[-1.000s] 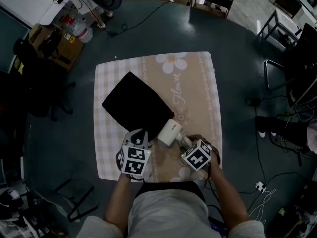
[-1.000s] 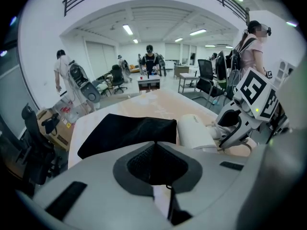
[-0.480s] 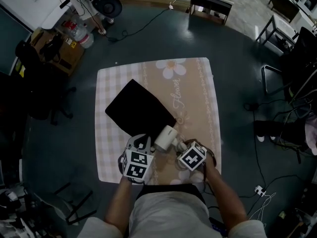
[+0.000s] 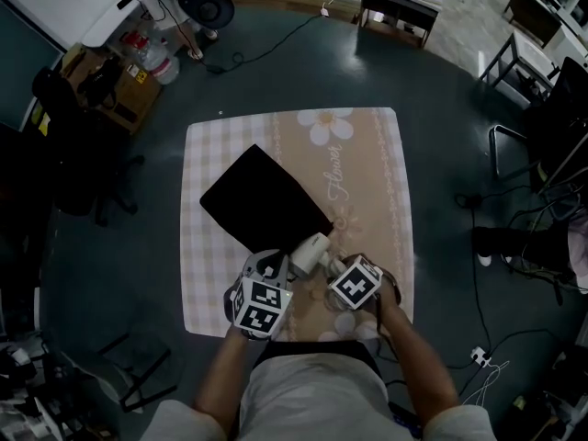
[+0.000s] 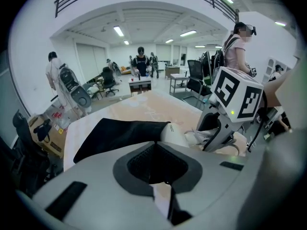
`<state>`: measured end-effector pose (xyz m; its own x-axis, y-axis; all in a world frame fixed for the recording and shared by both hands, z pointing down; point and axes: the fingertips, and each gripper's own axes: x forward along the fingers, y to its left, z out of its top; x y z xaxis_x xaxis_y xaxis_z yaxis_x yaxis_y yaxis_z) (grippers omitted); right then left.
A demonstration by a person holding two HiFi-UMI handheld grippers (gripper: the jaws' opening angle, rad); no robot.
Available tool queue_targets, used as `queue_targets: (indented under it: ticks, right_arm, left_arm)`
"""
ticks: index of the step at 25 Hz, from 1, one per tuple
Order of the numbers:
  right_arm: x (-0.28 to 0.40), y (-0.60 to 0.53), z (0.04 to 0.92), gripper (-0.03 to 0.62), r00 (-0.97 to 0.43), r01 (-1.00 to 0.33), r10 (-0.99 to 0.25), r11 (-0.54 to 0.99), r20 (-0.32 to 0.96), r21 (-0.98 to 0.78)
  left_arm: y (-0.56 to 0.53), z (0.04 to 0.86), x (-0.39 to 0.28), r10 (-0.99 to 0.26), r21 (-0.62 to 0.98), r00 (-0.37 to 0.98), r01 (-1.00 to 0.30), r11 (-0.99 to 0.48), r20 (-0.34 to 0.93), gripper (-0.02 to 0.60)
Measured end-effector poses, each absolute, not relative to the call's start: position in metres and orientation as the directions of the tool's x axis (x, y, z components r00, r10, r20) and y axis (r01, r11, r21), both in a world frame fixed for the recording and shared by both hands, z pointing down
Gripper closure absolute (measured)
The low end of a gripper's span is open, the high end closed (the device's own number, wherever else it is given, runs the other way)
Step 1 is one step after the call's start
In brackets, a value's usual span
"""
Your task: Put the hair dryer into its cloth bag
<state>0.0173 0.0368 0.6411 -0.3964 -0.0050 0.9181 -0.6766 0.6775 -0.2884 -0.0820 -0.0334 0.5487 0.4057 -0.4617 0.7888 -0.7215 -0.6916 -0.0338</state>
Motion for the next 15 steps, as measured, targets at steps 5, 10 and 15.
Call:
queue_targets:
  ticks: [5,10,15]
  right_arm:
    - [0.018,0.024,0.628,0.368,-0.439,-0.715,-0.020,0.613,0.898,-0.336]
    - [0.019,0.016,0.625,0.368,-0.413,-0.720,-0.029,0.622,0.910,-0.308]
    - [0.012,0.015,0.624,0.368,-0.407,-0.708,-0.036,0.643,0.913,-0.291]
  left_arm:
    - [-0.029,0.552,-0.082,-0.435,-0.014,0.420,-0.706,-0.708,0.796,0.566]
    - [-0.026,0.551,-0.076,-0.430,-0.014,0.433,-0.692,-0.722,0.793,0.565]
    - [-0.022,0.549,-0.068,-0.427,-0.018,0.439,-0.680,-0.733,0.791,0.566]
